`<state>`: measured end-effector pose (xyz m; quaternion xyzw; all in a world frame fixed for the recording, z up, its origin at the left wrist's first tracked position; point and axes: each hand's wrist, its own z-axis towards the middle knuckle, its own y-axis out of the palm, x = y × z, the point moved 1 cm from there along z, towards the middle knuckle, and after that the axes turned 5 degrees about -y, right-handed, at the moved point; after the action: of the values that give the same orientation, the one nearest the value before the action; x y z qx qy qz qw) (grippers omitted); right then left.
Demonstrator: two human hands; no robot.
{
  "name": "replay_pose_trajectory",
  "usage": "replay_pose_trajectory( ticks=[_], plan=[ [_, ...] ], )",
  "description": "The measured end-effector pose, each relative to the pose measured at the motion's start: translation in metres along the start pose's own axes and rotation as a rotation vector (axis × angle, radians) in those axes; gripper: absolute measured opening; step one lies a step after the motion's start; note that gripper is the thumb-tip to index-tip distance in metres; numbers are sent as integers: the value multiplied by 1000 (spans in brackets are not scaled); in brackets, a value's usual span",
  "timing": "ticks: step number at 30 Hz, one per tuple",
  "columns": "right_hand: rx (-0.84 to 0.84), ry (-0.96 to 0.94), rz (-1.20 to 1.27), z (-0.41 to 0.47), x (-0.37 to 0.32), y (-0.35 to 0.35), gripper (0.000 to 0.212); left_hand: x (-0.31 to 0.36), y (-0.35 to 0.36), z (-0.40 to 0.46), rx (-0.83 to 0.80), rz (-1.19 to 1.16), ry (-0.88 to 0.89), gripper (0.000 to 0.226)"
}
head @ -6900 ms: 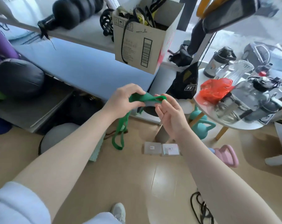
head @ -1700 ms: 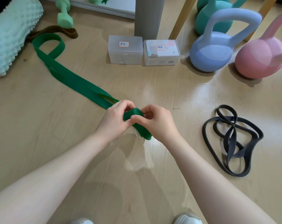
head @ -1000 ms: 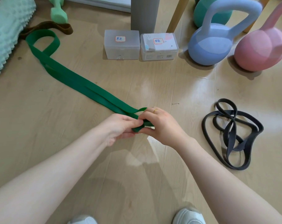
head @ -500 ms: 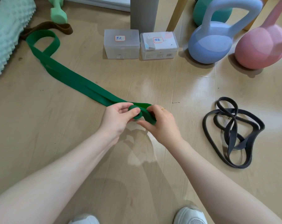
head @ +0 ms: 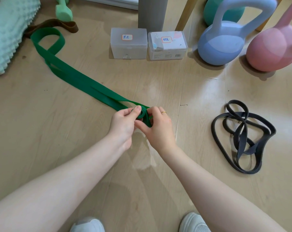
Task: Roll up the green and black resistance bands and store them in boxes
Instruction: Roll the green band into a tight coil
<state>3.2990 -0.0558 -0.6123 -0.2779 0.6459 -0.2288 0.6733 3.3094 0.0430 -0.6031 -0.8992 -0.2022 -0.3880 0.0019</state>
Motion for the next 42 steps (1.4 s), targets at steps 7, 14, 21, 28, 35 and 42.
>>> replay_pose_trajectory(
  ticks=[7,14,21,28,35,42],
  plan=[
    [33,-59,-26,7,1,-10,31,1,1,-2,-120,138,3,10],
    [-400,-505,-124,5,18,-36,34,24,-28,0,-445,555,-239,19],
    [-408,-476,-30,9,4,-25,33,38,-35,-6,-402,845,-154,15],
    [-428,-336,19,8,-2,-14,61,35,-48,-16,-312,725,-4,11],
    [-593,-448,-432,25,7,-11,36,23,-64,-10,-223,655,195,16],
    [-213,-260,-181,9,-1,17,43,23,-60,-6,-182,438,319,27]
  ],
)
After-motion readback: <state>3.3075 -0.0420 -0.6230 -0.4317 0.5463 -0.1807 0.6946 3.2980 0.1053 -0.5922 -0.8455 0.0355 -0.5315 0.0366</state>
